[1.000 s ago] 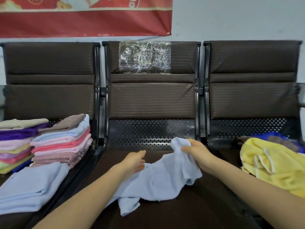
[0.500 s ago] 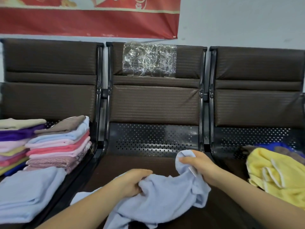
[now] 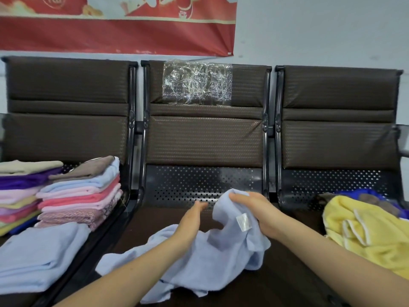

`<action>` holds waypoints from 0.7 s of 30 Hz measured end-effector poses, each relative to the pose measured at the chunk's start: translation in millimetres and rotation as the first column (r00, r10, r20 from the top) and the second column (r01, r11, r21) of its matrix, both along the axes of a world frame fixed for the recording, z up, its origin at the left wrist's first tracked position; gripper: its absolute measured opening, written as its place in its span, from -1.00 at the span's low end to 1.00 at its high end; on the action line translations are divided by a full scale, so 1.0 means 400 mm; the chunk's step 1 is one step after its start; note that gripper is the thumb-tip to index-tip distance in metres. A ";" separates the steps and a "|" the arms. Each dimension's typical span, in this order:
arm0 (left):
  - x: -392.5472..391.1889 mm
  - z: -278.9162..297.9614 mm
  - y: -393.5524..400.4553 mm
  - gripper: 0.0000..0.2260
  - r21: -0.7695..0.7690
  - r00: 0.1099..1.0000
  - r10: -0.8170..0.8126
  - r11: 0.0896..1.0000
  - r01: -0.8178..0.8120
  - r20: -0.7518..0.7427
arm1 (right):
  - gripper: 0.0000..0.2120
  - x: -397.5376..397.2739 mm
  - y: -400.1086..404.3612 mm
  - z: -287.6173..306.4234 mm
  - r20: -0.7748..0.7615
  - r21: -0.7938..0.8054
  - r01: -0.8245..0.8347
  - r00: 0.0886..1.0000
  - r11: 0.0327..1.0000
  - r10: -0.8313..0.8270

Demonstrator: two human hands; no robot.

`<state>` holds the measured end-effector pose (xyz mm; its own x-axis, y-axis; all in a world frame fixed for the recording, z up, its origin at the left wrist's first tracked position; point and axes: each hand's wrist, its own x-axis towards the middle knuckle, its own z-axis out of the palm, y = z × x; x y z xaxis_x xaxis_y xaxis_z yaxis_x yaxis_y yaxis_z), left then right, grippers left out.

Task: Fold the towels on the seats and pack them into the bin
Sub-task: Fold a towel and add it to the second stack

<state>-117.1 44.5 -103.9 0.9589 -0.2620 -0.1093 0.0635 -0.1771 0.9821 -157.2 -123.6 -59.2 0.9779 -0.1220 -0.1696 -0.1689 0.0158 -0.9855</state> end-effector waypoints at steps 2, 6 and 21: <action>0.000 0.019 -0.006 -0.60 -0.096 0.998 -0.026 0.995 0.032 0.064 | -0.83 -0.014 0.009 0.022 0.082 -0.076 -0.043 0.995 0.996 0.049; 0.031 0.015 -0.007 -0.60 -0.071 0.977 -0.179 0.979 0.188 0.119 | -0.86 -0.031 0.007 0.061 0.258 -0.160 0.002 0.965 0.987 0.040; 0.036 0.058 0.114 -0.83 0.283 0.830 -0.129 0.958 -0.036 0.543 | -0.84 0.013 -0.105 -0.039 0.220 -0.765 0.089 0.967 0.638 0.128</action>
<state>-102.9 90.1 -80.7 0.8661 -0.3470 0.3597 -0.4875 -0.4279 0.7611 -152.1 -165.5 -74.9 0.9752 -0.0813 0.2058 0.0731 -0.7596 -0.6462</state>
